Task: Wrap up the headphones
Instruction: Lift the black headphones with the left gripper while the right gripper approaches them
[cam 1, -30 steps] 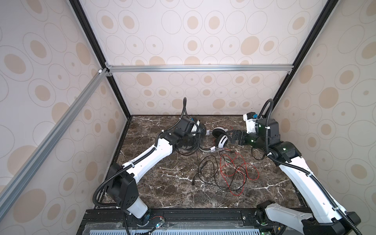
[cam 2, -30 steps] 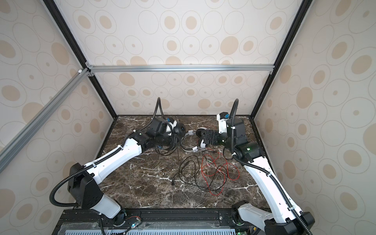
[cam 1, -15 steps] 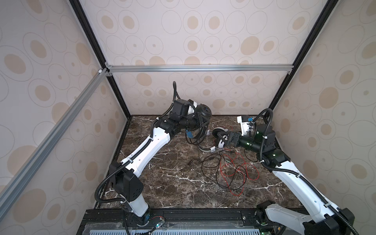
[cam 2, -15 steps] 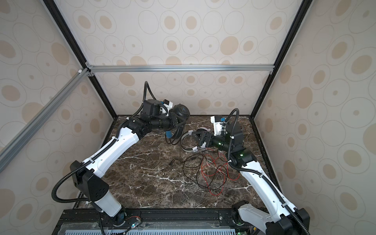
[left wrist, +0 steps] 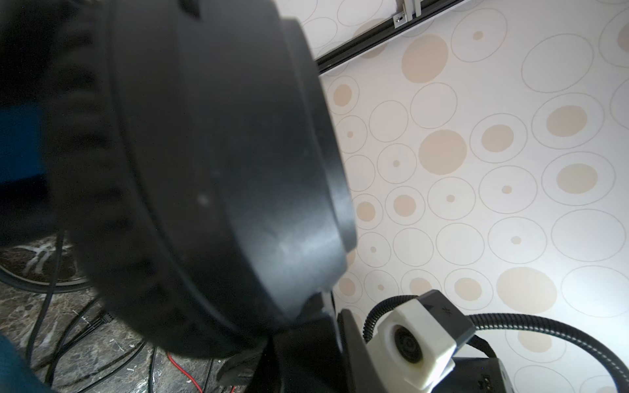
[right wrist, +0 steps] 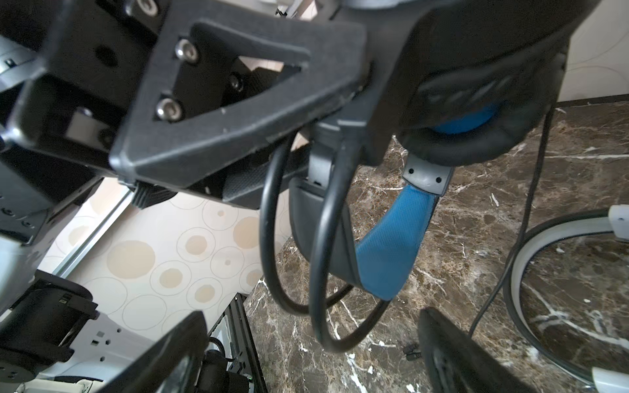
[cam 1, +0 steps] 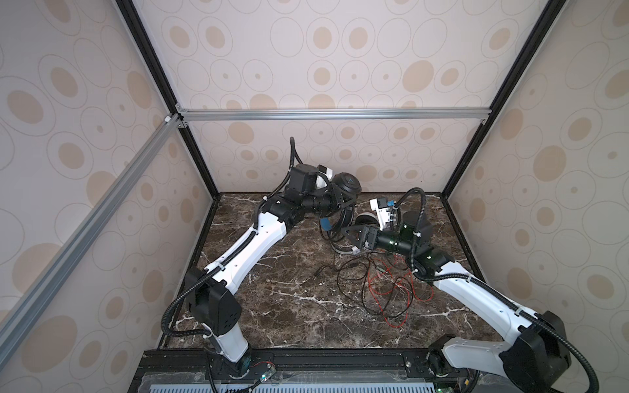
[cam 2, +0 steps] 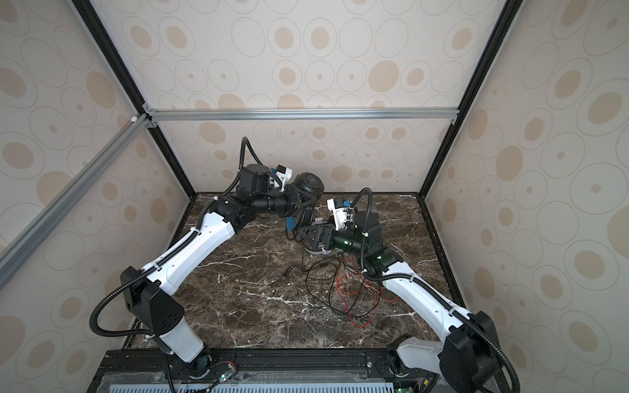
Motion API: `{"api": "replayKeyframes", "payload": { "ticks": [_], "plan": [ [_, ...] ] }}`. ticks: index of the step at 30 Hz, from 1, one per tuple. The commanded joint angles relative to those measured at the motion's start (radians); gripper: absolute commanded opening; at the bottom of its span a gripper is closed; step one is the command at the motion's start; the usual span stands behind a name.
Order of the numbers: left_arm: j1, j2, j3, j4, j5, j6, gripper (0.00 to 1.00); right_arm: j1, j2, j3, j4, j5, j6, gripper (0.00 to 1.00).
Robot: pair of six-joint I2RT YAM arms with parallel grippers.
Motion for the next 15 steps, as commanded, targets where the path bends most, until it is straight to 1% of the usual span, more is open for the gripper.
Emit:
{"api": "replayKeyframes", "payload": {
  "ticks": [1, 5, 12, 15],
  "plan": [
    [-0.002, -0.008, 0.017, 0.11, 0.054, -0.021, 0.0, 0.012, 0.017, 0.025, 0.03, 0.01, -0.057, 0.94],
    [-0.002, -0.009, 0.002, 0.129, 0.075, -0.049, 0.0, 0.019, 0.044, 0.056, 0.018, -0.013, -0.105, 0.82],
    [-0.001, 0.008, 0.021, 0.117, 0.097, -0.06, 0.0, 0.031, 0.078, 0.097, 0.044, -0.051, -0.119, 0.7],
    [-0.002, 0.005, 0.007, 0.141, 0.105, -0.074, 0.0, 0.032, 0.087, 0.111, 0.06, -0.06, -0.116, 0.63]
  ]
}}
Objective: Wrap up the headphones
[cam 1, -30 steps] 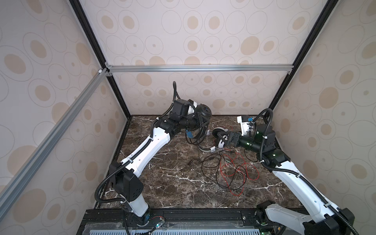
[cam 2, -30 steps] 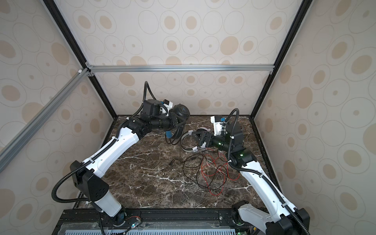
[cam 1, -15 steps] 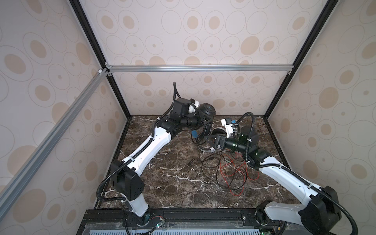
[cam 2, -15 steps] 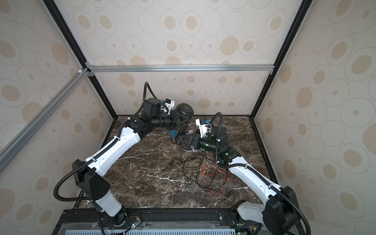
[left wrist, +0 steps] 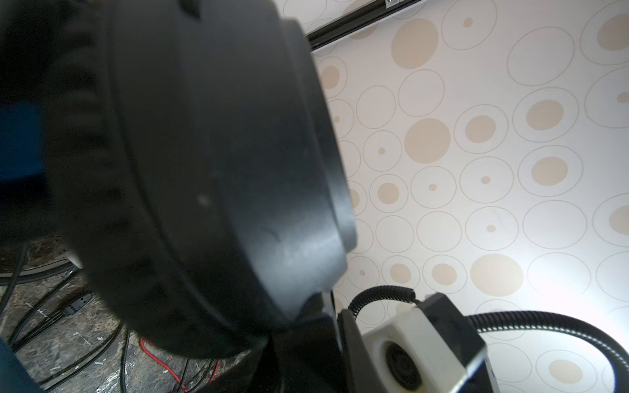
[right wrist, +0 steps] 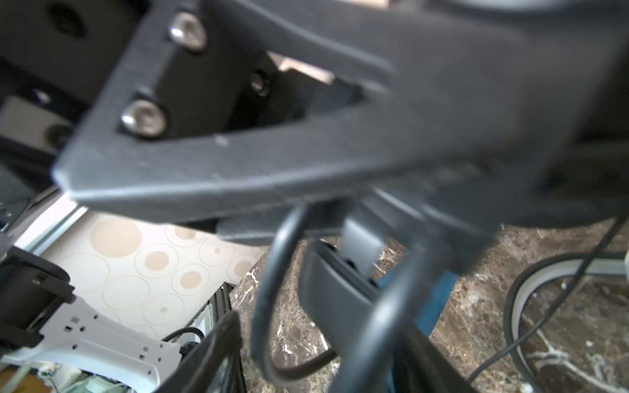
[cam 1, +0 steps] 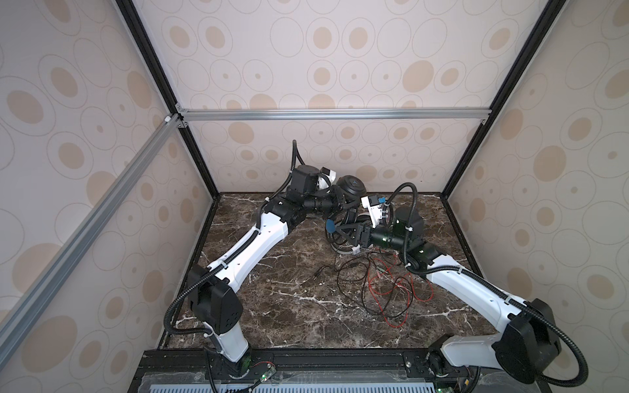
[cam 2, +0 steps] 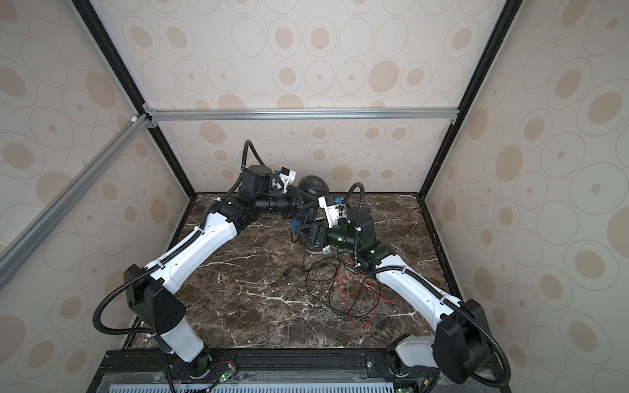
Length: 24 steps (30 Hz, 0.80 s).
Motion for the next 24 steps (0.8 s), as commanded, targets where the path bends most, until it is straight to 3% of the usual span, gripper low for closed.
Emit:
{"api": "replayKeyframes", "payload": {
  "ticks": [1, 8, 10, 14, 19, 21, 24],
  "plan": [
    [-0.002, -0.013, 0.02, 0.101, 0.034, -0.014, 0.0, 0.01, 0.012, 0.042, 0.055, -0.031, -0.008, 0.59],
    [0.001, -0.021, -0.009, 0.124, 0.021, -0.023, 0.0, 0.014, 0.017, 0.042, 0.068, -0.021, 0.01, 0.35],
    [0.005, -0.027, -0.026, 0.139, 0.015, -0.028, 0.06, 0.013, 0.014, 0.027, 0.073, -0.008, 0.021, 0.29],
    [0.022, -0.05, -0.063, 0.154, 0.0, -0.027, 0.35, 0.014, 0.004, 0.006, 0.061, 0.041, 0.038, 0.19],
    [0.092, -0.134, -0.169, 0.192, -0.045, -0.022, 0.89, 0.021, 0.006, 0.071, -0.173, 0.17, 0.004, 0.02],
    [0.13, -0.182, -0.238, 0.215, -0.058, -0.025, 0.98, 0.031, 0.023, 0.125, -0.293, 0.216, -0.011, 0.0],
    [0.192, -0.272, -0.347, 0.208, -0.102, 0.007, 0.98, 0.046, 0.06, 0.221, -0.487, 0.319, 0.029, 0.0]
  ]
}}
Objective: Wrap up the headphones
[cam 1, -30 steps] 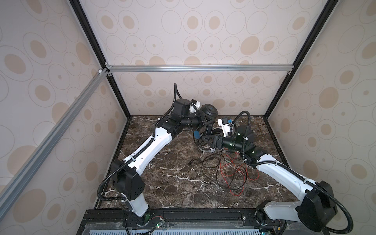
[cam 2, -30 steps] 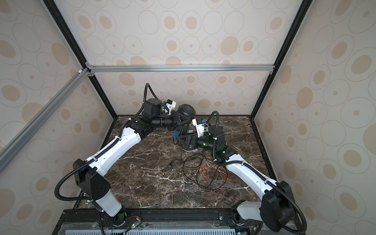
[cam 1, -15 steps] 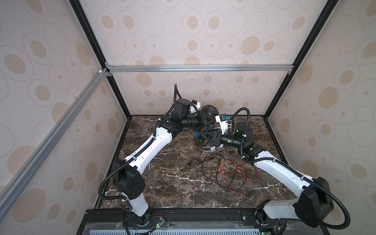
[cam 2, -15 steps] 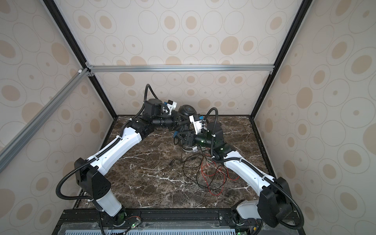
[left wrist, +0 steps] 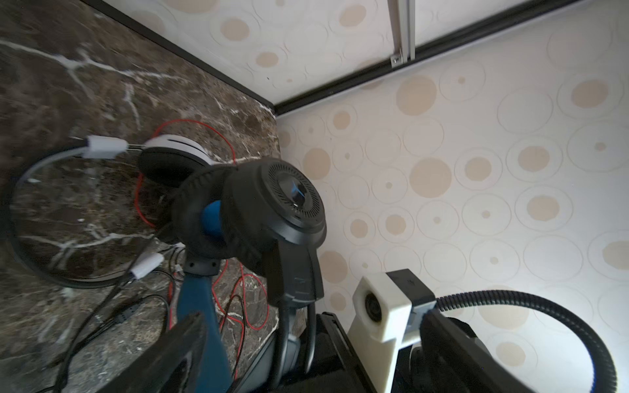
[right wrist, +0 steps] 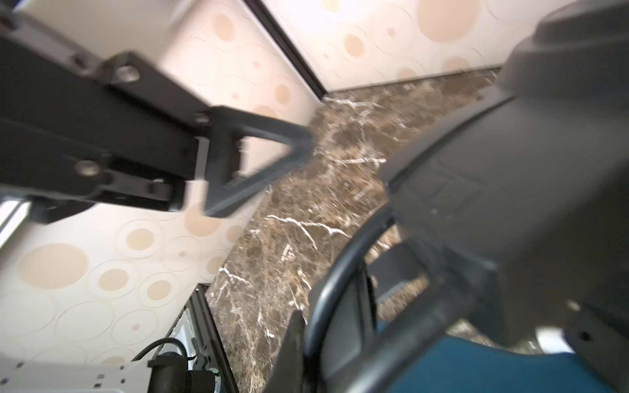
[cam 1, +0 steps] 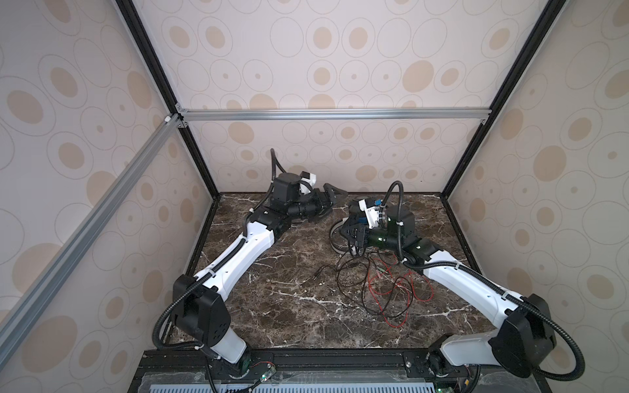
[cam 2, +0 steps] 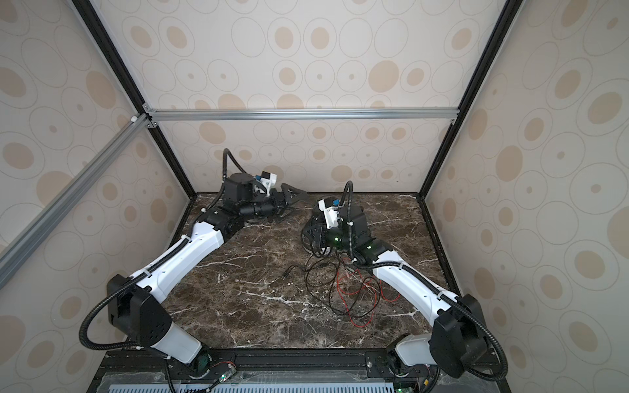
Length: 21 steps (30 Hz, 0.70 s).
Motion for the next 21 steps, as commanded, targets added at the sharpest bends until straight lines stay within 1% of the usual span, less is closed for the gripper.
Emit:
{"api": "replayKeyframes", "payload": {
  "ticks": [1, 3, 7, 10, 13, 16, 19, 21],
  "plan": [
    [0.065, -0.116, -0.082, 0.027, -0.066, 0.048, 0.98, 0.021, 0.027, 0.146, -0.226, 0.16, 0.028, 0.0],
    [0.1, -0.177, -0.134, -0.046, -0.127, 0.114, 0.98, 0.026, 0.07, 0.21, -0.324, 0.19, 0.1, 0.0],
    [0.127, -0.282, -0.24, -0.261, -0.359, 0.32, 0.98, 0.071, 0.168, 0.373, -0.482, 0.249, 0.234, 0.0],
    [0.128, -0.371, -0.365, -0.321, -0.475, 0.404, 0.98, 0.117, 0.266, 0.533, -0.592, 0.299, 0.319, 0.0],
    [0.128, -0.482, -0.491, -0.328, -0.551, 0.433, 0.98, 0.159, 0.364, 0.657, -0.68, 0.33, 0.434, 0.0],
    [0.127, -0.588, -0.607, -0.328, -0.606, 0.434, 0.98, 0.21, 0.477, 0.806, -0.785, 0.368, 0.523, 0.0],
    [0.127, -0.692, -0.74, -0.306, -0.599, 0.403, 0.98, 0.255, 0.602, 0.957, -0.901, 0.414, 0.581, 0.01],
    [0.127, -0.763, -0.825, -0.278, -0.571, 0.366, 0.98, 0.27, 0.669, 0.997, -0.931, 0.401, 0.655, 0.01]
  ]
}}
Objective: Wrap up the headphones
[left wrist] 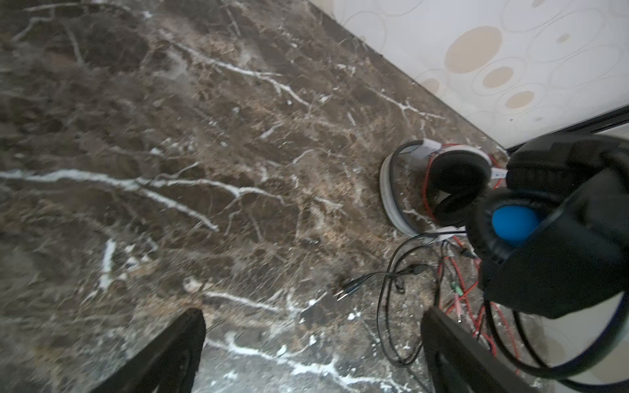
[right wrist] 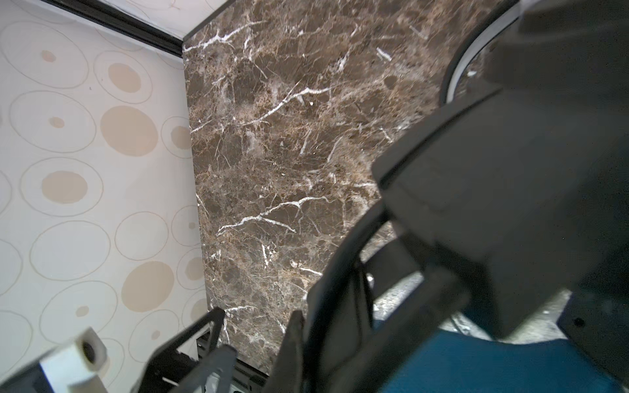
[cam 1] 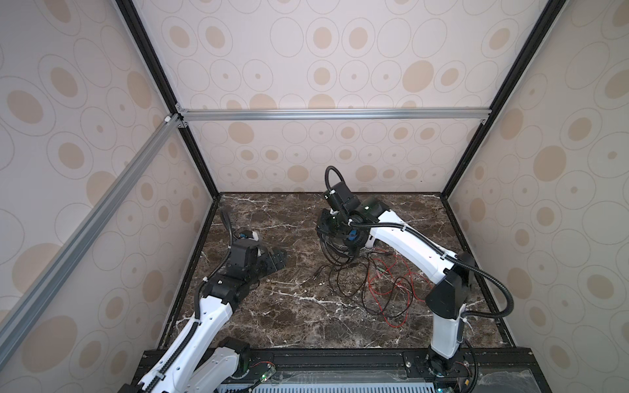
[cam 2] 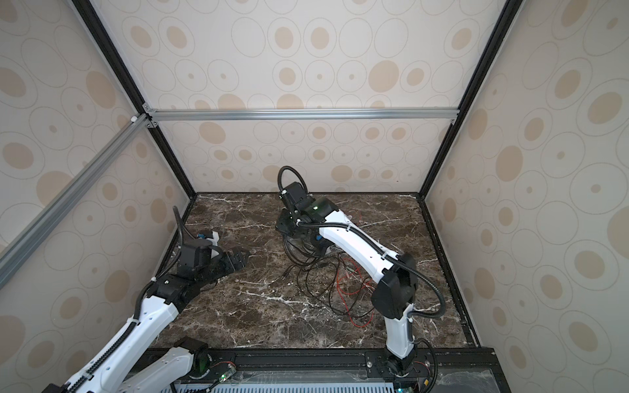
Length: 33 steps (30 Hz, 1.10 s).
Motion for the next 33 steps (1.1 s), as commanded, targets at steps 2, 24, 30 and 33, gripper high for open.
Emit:
{"api": "replayKeyframes", "payload": {
  "ticks": [2, 24, 30, 33],
  "plan": [
    [0.003, -0.127, -0.141, 0.053, 0.02, -0.041, 0.98, 0.043, 0.097, 0.067, -0.129, 0.081, 0.199, 0.02],
    [0.004, -0.145, -0.235, 0.128, 0.208, -0.041, 0.97, 0.069, 0.387, 0.26, -0.181, 0.135, 0.382, 0.42],
    [0.004, -0.154, -0.231, 0.1, 0.171, -0.057, 0.96, 0.047, 0.406, 0.305, -0.157, 0.108, 0.337, 0.51],
    [0.004, -0.156, -0.234, 0.092, 0.16, -0.07, 0.96, 0.035, 0.407, 0.339, -0.127, 0.078, 0.288, 0.6]
  ]
}}
